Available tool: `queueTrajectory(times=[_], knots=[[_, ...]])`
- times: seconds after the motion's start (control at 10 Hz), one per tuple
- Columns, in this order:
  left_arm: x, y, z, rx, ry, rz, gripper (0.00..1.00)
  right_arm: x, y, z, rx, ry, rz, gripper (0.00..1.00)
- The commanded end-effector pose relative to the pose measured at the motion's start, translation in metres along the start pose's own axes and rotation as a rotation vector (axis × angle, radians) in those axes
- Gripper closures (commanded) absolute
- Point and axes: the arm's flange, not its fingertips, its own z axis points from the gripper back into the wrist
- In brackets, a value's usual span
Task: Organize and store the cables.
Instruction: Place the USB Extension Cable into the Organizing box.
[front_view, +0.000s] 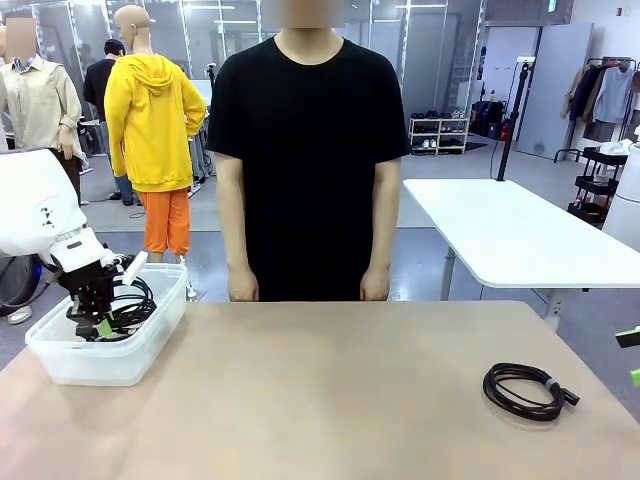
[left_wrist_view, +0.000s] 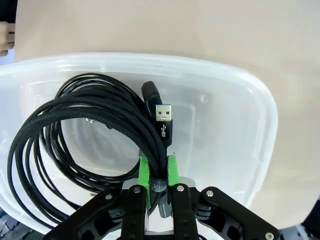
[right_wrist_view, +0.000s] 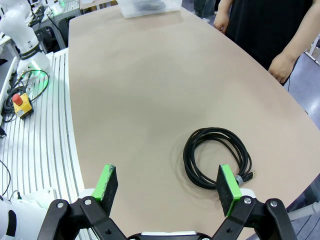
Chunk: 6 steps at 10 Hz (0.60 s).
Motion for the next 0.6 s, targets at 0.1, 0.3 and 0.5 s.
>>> queueTrajectory(times=[0.1,0.3,0.5], knots=[[0.0016,0.0084,-0.0005,-0.004,-0.025,0.047,0.68,0.002,-0.0008,0.0003,-0.007,-0.018,-0.007,0.0],[0.0024,0.0071,0.0009,-0.001,-0.014,0.05,0.4,0.002,-0.0008,0.0003,-0.007,-0.018,-0.007,0.0],[0.0028,0.0052,0.0054,0.007,-0.012,0.054,0.12,0.002,-0.0008,0.0003,-0.007,-0.018,-0.007,0.0]])
